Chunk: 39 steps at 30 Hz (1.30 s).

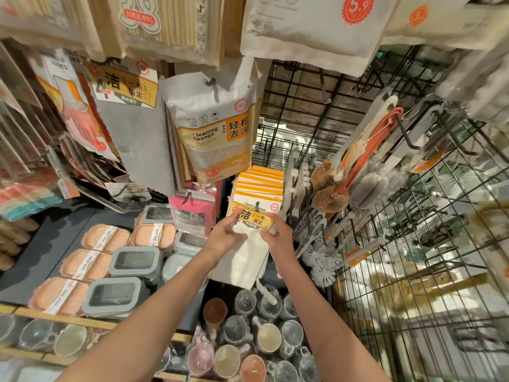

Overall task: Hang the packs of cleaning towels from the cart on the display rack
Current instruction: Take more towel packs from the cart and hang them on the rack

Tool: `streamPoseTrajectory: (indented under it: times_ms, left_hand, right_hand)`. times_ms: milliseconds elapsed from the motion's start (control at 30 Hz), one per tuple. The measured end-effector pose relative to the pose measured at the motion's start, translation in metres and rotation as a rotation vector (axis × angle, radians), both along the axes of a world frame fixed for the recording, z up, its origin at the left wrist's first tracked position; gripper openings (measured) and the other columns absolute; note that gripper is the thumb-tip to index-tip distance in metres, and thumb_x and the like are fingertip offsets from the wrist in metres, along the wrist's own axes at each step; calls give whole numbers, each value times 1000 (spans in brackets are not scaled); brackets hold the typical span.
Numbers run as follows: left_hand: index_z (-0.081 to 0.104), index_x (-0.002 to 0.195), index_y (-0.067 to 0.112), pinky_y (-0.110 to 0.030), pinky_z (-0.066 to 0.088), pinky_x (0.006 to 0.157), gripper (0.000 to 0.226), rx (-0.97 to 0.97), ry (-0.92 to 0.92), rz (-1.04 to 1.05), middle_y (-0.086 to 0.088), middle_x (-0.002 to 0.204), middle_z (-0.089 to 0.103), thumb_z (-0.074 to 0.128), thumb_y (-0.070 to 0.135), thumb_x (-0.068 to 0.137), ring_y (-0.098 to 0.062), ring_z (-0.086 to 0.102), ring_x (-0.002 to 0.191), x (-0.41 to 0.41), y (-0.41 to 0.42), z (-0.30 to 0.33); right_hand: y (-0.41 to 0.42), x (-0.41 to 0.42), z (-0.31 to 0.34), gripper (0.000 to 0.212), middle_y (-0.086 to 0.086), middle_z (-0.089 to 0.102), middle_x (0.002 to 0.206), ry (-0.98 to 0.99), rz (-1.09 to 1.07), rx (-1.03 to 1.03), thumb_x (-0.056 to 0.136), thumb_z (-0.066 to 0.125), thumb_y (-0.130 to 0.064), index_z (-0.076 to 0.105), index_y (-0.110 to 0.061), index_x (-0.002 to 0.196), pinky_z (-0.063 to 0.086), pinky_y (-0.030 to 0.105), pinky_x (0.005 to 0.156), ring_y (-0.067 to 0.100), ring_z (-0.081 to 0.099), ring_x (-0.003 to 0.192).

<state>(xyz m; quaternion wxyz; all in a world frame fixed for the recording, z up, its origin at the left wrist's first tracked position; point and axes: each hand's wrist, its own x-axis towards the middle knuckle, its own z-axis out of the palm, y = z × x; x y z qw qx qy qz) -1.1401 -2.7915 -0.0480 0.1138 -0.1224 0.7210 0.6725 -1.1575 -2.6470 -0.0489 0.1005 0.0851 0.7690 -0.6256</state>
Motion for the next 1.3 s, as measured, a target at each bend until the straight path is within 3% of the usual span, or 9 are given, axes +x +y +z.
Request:
streamPoseTrajectory:
  times_ms: [233,367,567,700,767,900,1067,1200,1300]
  left_hand:
    - [37,147,26,-15,33,90,74,22,-34,-1,3,157,28,56,-13,87,-20,27,143,-6,3,1]
    - [36,147,28,-19,32,92,76,10,-44,-12,-2,158,25,56,-14,87,-21,25,144,-6,5,4]
    - [28,151,30,-28,28,107,81,28,-76,-20,-5,162,10,60,-7,87,-22,23,145,8,13,15]
    - [34,149,23,-15,34,90,76,59,-50,33,-2,158,22,63,-6,85,-21,30,141,24,15,26]
    - [46,141,16,-11,36,92,64,46,-22,90,-4,154,29,63,-7,84,-19,34,137,35,15,27]
    - [52,135,12,-24,29,106,54,-115,69,180,-8,145,39,62,-5,85,-22,35,136,67,12,24]
    - [46,138,12,-17,26,100,56,-378,157,313,-9,141,45,63,0,85,-22,40,133,138,-5,15]
    - [41,142,13,-41,27,114,61,-535,122,447,-8,145,42,62,4,85,-26,36,137,204,-26,13]
    - [38,145,14,-47,24,116,64,-640,88,592,-7,149,39,64,8,86,-28,29,142,260,-47,19]
  right_hand:
    - [-1,-9,2,49,9,34,141,-14,29,34,84,51,5,50,-16,129,36,45,107,25,39,127]
    - [-1,-12,5,50,10,35,141,-23,41,63,86,53,4,49,-16,131,40,36,102,24,43,121]
    - [5,3,17,59,9,15,151,-64,157,171,89,58,-9,36,-25,142,22,36,111,25,19,140]
    - [10,17,25,53,7,21,149,-37,154,151,90,58,-9,41,-25,137,26,28,103,20,25,136]
    - [12,24,29,50,6,24,147,-10,143,152,91,57,-8,43,-24,135,28,25,99,19,28,134]
    - [13,41,30,50,2,32,148,65,245,198,91,57,-13,39,-19,138,27,23,98,16,31,134]
    - [7,77,24,51,5,35,147,131,415,207,93,57,-15,37,-12,140,28,33,113,17,30,137]
    - [-22,112,16,56,2,34,147,209,627,370,93,56,-29,33,-19,142,25,27,110,16,29,137]
    - [-62,146,17,62,2,28,152,333,819,421,92,56,-36,29,-19,145,19,29,113,16,22,141]
